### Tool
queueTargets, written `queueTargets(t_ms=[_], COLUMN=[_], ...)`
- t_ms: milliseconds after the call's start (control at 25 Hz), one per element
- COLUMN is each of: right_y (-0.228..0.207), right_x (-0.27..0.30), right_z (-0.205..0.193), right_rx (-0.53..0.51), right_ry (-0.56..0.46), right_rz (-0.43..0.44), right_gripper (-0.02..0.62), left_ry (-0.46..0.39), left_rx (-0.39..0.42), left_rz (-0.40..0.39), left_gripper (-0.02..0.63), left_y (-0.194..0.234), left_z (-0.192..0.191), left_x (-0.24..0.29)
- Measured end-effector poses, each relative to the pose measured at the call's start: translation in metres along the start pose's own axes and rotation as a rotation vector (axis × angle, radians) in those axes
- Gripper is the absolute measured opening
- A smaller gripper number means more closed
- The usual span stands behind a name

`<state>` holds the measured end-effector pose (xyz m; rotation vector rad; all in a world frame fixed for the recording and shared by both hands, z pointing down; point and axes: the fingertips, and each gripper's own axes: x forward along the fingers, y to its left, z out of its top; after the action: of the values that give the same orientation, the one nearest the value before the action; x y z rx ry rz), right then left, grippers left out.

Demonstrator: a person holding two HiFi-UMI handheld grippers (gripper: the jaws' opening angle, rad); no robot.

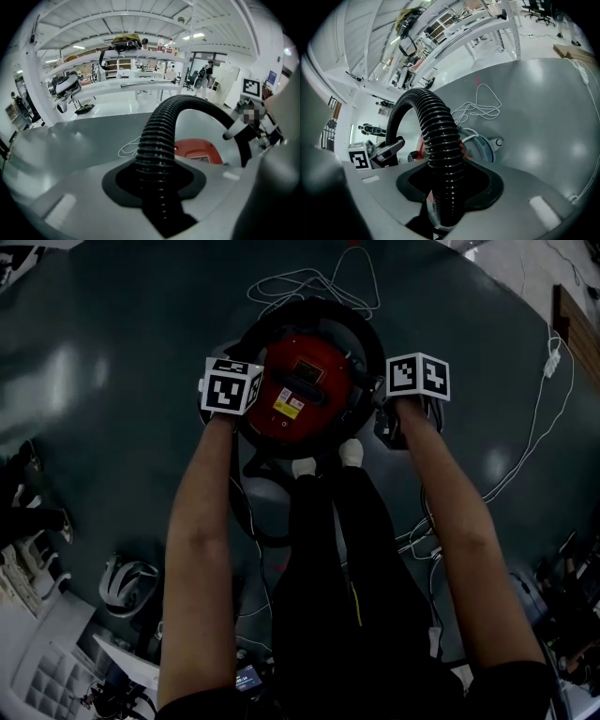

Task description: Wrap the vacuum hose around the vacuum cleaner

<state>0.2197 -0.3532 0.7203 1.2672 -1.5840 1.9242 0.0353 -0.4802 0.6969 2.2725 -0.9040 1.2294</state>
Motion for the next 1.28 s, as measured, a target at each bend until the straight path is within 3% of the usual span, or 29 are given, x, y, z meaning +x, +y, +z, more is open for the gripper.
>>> queueTargets(t_ms=[760, 1280], right_y=[-0.040, -0.053], right_x=[0.048, 0.065], right_z=[0.015, 0.015], right_rx=[-0.069, -0.165], right_ry=[0.072, 0.104], right_rz=[-0.155, -0.223], right_gripper=[0.150, 0.149], left_ry=[0.170, 0.145], left_rx=[0.020, 0.068], left_rz=[0.010, 0.051], left_gripper=[0.140, 0.156], left_y=[0.023, 0.030], left_z=[-0.024, -0.040], left_x=[0.059, 0.071])
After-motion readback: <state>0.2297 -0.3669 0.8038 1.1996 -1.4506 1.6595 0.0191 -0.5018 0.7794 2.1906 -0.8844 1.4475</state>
